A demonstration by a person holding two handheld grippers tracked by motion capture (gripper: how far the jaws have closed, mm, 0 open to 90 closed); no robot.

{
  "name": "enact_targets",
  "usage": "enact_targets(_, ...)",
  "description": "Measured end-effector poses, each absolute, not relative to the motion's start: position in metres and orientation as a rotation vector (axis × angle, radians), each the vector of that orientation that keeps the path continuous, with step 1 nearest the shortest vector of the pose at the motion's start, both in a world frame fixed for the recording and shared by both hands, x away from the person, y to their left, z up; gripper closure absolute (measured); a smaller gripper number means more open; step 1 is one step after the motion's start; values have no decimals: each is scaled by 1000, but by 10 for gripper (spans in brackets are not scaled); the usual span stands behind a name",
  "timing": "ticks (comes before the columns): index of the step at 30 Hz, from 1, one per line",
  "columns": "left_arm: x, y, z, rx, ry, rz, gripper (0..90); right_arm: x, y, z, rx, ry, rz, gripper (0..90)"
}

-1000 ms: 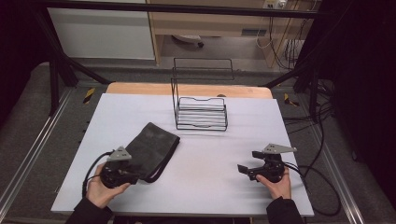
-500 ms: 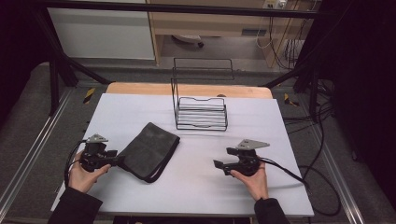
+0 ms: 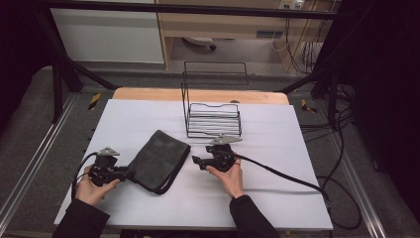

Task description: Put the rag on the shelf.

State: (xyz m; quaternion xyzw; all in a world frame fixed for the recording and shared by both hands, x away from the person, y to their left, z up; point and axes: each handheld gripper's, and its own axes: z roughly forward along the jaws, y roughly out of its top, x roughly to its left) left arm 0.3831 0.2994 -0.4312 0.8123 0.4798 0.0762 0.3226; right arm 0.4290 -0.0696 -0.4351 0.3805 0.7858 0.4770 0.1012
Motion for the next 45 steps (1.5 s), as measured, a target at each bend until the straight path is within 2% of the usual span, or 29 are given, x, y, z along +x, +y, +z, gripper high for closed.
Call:
enact_targets(1, 383, 300, -431, 2128, 1266, 195, 699, 435, -58, -437, 1126, 2310, 1401, 332)
enact_targets(6, 385, 300, -431, 2123, 1281, 187, 774, 447, -37, -443, 1143, 2314, 1383, 362)
enact_targets(13, 385, 301, -431, 2119, 1277, 187, 815, 465, -21, -457, 1204, 2334, 1331, 421)
enact_targets(29, 383, 303, -430, 2084, 1283, 188, 835, 470, -21, -458, 1306, 2404, 1400, 774)
enact_targets(37, 370, 306, -413, 2024, 1227, 179, 841, 460, -26, -437, 1232, 2378, 1446, 794)
enact_targets(45, 356, 293, -398, 2010, 1152, 168, 842, 445, -39, -411, 1164, 2352, 1444, 797)
